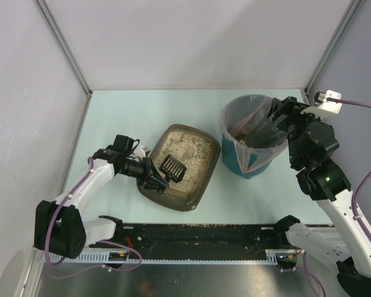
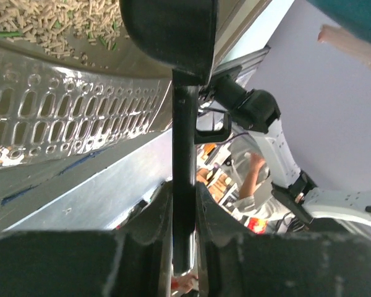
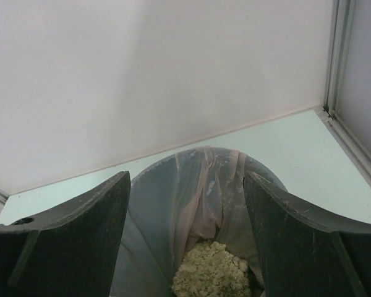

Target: Clean the litter box

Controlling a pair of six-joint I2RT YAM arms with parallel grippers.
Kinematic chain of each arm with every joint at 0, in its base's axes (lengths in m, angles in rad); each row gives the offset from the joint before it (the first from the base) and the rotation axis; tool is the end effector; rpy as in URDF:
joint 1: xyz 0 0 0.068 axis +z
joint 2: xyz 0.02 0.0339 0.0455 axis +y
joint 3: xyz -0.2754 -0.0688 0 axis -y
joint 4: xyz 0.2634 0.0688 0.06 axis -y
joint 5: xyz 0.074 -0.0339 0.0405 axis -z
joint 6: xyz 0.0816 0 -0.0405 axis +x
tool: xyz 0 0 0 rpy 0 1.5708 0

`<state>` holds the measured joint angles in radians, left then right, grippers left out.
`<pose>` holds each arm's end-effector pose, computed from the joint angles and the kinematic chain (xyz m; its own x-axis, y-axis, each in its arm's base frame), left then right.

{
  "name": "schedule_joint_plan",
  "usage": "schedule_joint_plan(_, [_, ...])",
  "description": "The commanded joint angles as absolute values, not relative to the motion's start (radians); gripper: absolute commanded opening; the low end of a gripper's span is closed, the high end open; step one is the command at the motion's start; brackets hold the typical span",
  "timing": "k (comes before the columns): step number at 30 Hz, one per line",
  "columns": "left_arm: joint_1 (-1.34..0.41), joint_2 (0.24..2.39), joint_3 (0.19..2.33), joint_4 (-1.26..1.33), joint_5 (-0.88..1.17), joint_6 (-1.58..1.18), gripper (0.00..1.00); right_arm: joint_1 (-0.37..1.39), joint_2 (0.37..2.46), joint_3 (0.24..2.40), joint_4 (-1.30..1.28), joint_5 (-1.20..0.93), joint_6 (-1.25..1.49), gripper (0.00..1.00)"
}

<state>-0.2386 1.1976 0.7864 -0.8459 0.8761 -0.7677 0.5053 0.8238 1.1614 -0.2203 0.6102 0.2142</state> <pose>0.2028 -0.1138 0.1996 -0.9301 -0.2313 0.2855 -0.3673 0.5634 -0.7401 0.1989 0.0566 0.4759 0.1216 0.2663 -0.9562 0.0772 0.9579 0.2766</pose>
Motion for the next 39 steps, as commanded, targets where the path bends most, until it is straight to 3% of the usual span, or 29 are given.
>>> schedule_joint_plan(1, [-0.229, 1.201, 0.778, -0.833, 0.946, -0.859, 0.00, 0.502, 0.818, 1.166, -0.227, 0.611, 0.238, 0.78])
schedule_joint_plan(19, [-0.189, 1.196, 0.736, -0.833, 0.991, -1.114, 0.00, 0.502, 0.807, 1.132, -0.213, 0.595, 0.244, 0.77])
schedule_joint_plan(39, [-0.190, 1.405, 0.844, -0.830, 0.968, -1.088, 0.00, 0.502, 0.801, 1.109, -0.192, 0.624, 0.187, 0.78])
